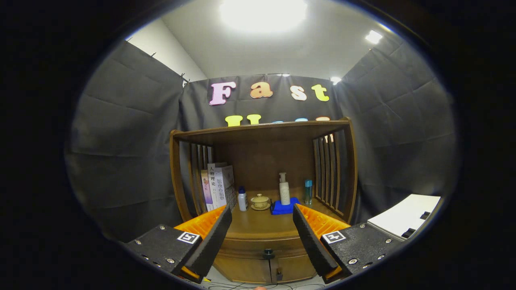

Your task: Pull open the drawer, take out the items inside it, and place them on the countertop above the cabinet.

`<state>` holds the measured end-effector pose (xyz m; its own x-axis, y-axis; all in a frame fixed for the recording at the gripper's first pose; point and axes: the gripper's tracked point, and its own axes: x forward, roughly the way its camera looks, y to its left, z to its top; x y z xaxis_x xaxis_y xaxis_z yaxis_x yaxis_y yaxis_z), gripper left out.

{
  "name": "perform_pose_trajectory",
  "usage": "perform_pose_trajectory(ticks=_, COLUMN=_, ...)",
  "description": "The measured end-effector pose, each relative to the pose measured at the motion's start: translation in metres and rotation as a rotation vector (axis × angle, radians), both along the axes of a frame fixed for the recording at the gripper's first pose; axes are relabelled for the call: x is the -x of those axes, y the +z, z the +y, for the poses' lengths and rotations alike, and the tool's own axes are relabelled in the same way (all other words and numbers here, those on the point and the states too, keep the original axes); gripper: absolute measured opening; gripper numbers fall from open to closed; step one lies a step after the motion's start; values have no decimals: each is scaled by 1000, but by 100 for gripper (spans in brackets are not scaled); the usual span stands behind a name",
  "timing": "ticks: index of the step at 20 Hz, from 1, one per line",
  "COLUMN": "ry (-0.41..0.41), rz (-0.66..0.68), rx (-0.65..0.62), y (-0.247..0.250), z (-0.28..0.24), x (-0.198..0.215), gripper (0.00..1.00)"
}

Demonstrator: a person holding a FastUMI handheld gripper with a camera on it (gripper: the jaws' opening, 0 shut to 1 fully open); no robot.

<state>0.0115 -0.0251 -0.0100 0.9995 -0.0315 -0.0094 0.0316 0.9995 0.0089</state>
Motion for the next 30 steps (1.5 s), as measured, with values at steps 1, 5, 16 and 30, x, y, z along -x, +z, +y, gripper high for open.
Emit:
perform_pose_trajectory(ticks=1, ry=2, rz=2, rx=1, y=-1, z=0, x=-1, gripper=95)
perform_pose_trajectory(ticks=5, ry=6, rz=8, rx=23, y=-5, z=-2, x=-5, gripper=94)
perform_pose_trajectory(ticks=16, ry=-11, rz=36, rx=143, y=-41, z=-13, x=-24, gripper=95)
perform_pose_trajectory(ticks=30, ry=-30, rz=210, rx=55, y=-228, z=-22, x=-91, gripper=95)
